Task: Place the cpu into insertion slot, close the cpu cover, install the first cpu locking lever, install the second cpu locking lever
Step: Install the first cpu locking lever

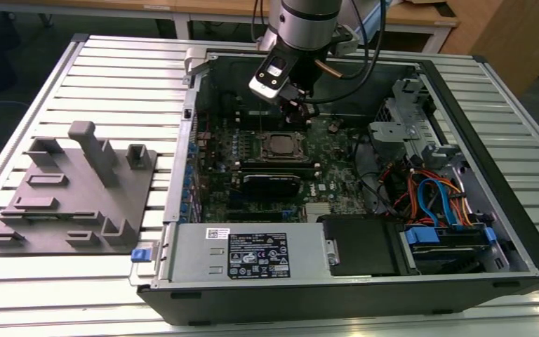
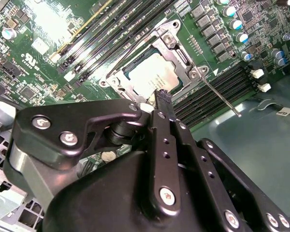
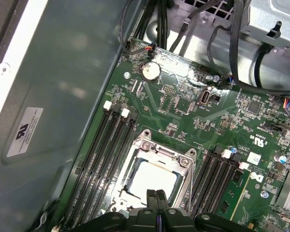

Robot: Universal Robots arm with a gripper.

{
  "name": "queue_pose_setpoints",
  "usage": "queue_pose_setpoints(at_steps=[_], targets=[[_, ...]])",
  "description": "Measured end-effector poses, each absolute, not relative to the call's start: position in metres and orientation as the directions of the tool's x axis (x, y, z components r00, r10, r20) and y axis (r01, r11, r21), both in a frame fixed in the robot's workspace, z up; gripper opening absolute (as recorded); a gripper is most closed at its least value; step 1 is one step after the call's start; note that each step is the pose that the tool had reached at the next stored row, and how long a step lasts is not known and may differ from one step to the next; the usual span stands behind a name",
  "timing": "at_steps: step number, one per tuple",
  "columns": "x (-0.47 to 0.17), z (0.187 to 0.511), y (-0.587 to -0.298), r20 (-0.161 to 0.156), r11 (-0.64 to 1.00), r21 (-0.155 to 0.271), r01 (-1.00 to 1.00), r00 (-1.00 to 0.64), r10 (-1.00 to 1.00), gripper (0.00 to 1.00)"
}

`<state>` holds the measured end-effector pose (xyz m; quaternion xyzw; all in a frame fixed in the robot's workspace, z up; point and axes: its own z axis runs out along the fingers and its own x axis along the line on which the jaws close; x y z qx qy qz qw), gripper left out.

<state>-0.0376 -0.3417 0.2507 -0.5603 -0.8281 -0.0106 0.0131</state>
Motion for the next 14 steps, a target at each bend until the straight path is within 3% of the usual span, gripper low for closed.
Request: queue_pose_setpoints(at_steps=[14], targets=[[-0.0376, 0.2507, -0.3417, 0.034, 0.378, 0.003, 0.926, -0.378, 0.925, 0.11]])
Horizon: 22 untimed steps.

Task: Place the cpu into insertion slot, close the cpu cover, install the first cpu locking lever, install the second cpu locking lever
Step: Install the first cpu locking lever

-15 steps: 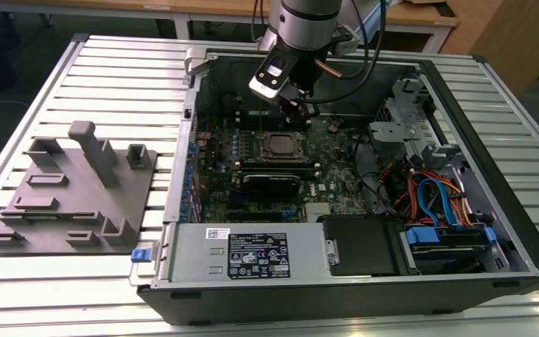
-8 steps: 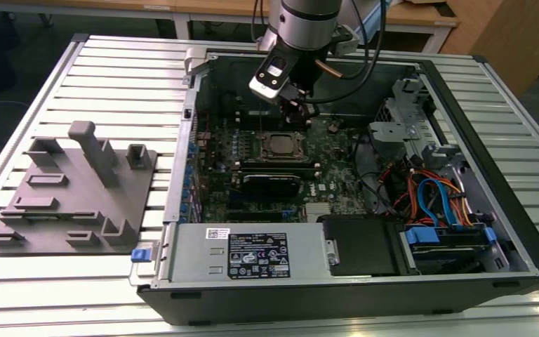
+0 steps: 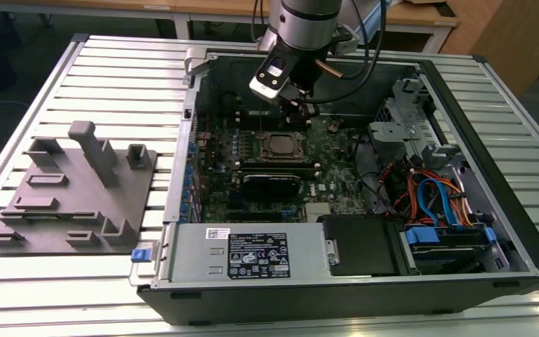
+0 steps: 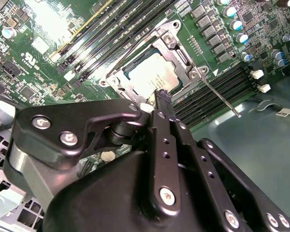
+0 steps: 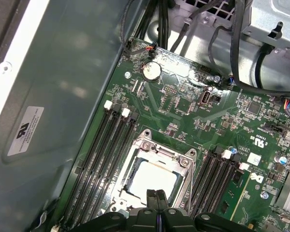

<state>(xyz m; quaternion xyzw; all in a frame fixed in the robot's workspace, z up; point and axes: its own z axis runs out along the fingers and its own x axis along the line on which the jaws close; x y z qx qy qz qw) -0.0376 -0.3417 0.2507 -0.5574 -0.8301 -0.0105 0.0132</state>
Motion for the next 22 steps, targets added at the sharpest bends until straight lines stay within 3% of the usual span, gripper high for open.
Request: queue_pose_setpoints(at_steps=[22], targets=[[-0.0376, 0.2507, -0.3417, 0.034, 0.407, 0.003, 0.914, -0.406, 0.913, 0.11]])
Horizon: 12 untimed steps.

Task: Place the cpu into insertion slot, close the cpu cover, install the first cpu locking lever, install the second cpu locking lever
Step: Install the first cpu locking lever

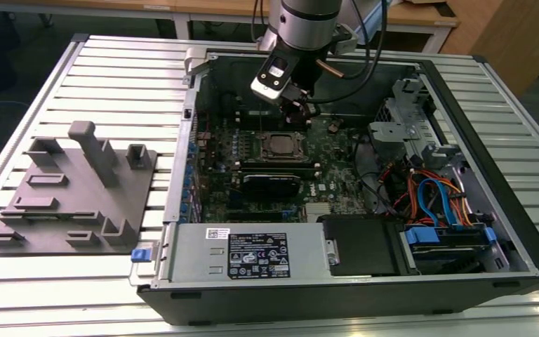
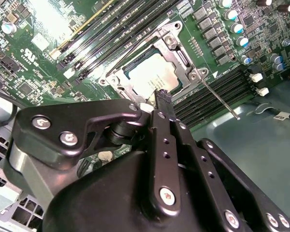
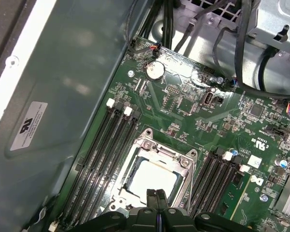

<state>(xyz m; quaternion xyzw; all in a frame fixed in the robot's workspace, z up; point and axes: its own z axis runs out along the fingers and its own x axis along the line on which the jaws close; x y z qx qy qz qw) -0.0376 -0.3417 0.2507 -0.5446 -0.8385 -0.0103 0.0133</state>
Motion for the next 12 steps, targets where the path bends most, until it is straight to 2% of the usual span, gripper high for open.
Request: queue_pose_setpoints(at_steps=[12], targets=[[-0.0376, 0.2507, -0.3417, 0.034, 0.412, 0.003, 0.911, -0.412, 0.910, 0.11]])
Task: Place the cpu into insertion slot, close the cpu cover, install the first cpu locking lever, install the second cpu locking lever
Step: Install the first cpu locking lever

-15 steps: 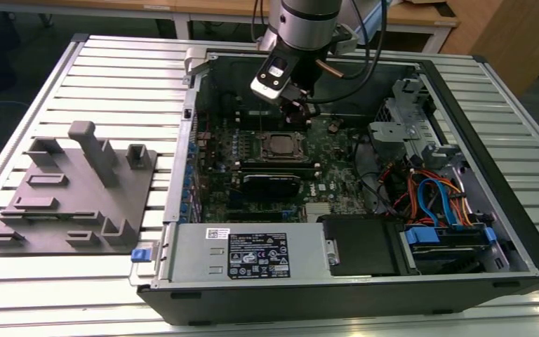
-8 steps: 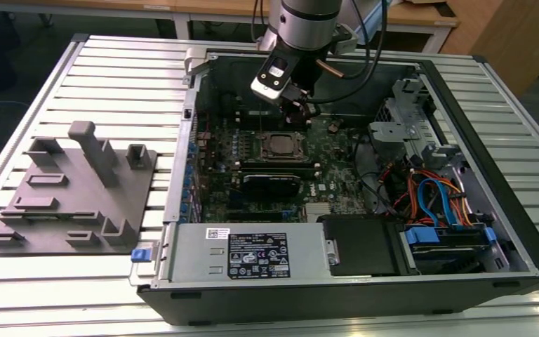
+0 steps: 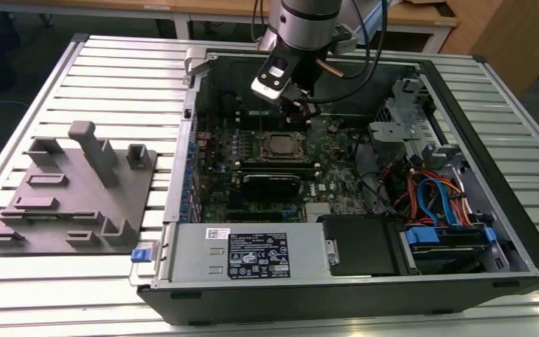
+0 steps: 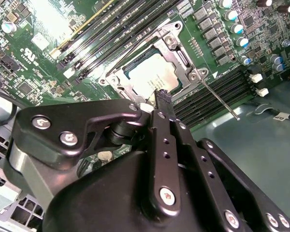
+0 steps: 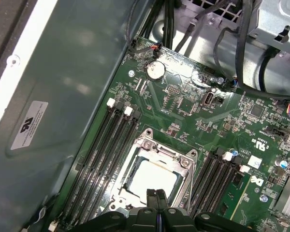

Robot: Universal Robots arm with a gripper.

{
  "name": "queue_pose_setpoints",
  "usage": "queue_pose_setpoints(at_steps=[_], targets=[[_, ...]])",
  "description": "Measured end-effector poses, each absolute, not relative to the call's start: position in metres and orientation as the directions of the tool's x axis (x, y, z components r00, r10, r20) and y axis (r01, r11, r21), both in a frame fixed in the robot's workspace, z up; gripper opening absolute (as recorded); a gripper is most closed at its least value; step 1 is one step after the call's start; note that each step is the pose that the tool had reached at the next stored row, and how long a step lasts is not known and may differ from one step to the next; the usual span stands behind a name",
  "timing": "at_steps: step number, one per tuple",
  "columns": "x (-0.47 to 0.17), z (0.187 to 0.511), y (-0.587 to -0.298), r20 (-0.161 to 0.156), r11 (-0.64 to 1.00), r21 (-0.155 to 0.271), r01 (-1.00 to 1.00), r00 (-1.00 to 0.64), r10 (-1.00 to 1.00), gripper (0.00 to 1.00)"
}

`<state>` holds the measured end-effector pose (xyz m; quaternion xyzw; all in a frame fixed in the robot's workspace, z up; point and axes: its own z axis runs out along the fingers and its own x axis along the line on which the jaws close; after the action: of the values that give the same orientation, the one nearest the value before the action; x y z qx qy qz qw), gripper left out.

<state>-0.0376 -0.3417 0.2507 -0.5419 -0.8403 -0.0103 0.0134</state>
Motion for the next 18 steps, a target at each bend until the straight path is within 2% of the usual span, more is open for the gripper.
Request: queue_pose_setpoints(at_steps=[18], targets=[[-0.0376, 0.2507, -0.3417, 0.034, 0.501, 0.003, 0.866, -0.501, 0.865, 0.11]])
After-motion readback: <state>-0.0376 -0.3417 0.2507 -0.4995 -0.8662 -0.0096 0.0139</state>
